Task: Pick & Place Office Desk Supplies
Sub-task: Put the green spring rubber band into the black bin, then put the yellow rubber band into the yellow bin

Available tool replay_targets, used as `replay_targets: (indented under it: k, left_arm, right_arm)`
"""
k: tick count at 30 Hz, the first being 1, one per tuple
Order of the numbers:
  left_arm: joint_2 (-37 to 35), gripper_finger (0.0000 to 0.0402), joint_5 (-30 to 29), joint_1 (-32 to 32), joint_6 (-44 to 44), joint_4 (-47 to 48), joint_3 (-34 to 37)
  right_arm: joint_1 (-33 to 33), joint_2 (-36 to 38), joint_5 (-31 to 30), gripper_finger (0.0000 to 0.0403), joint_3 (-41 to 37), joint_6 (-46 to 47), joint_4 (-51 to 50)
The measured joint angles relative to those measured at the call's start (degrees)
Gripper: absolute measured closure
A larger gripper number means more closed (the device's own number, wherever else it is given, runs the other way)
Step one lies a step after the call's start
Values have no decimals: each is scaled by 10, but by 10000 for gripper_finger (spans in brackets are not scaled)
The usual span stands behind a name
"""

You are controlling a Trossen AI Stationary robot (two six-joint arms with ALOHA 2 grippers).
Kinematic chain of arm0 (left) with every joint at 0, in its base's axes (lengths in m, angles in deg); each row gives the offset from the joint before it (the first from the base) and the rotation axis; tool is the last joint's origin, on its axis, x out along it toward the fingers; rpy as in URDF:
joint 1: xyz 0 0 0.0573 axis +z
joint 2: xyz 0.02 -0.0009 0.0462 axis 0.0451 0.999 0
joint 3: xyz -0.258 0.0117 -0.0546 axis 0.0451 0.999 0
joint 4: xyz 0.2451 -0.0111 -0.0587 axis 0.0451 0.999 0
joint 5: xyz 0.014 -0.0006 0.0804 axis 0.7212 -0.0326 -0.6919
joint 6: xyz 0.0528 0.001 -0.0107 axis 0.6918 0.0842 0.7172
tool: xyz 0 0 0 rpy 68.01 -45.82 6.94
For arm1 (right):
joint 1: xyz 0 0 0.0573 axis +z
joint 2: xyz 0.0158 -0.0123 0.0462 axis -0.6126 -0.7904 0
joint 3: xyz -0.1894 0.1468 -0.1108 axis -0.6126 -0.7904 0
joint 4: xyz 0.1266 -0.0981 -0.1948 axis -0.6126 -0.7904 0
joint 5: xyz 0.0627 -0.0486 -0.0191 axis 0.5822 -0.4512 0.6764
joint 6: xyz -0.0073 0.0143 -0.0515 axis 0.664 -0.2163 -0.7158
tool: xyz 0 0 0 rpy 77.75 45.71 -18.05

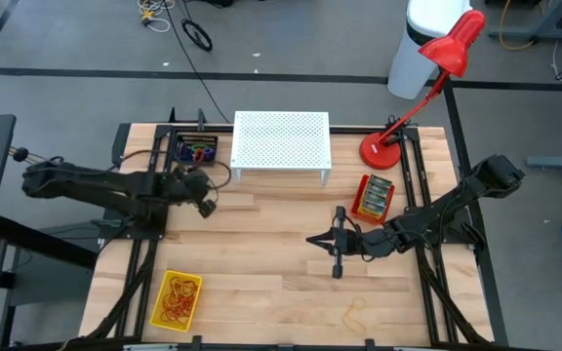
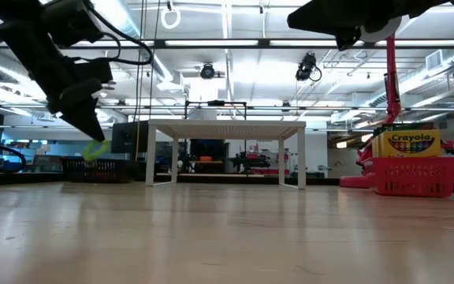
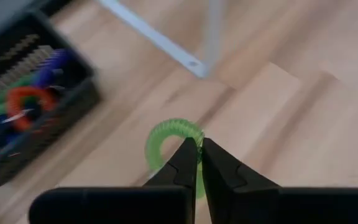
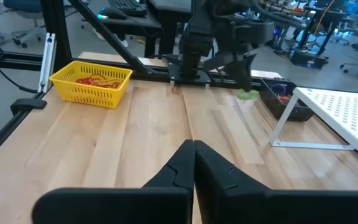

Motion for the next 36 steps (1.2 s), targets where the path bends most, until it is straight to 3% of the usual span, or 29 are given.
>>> replay_targets:
  k: [4,8,14,19,25,28,32,36]
  left_arm:
    - [-25,387,-44,65,12,7,0]
    - [-25,387,-58,175,71,-17,0]
    - [-13,384,12,340,172,-105,0]
    - [-12,357,81,408,219,-122,-1]
    - [-13,290,81,427,223,-118,-1]
    - [-28,276,80,410,225,-132,-1]
    - [-80,304,94,352,211,-137,-1]
    - [-157,362,155,248,198,-187,30]
  right_arm:
    - [0,0,6,399,0,0,1]
    - [0,0,6,390,0,1,7]
    - [0,0,10,397,0,1,13]
    - [0,0,10,394,0,1,13]
    - [0,0,11,392,0,2,13]
    - [1,0,34,399,0,4,13]
    - [1,0,35,393,0,16,12]
    - [1,0,19,392,0,20,11]
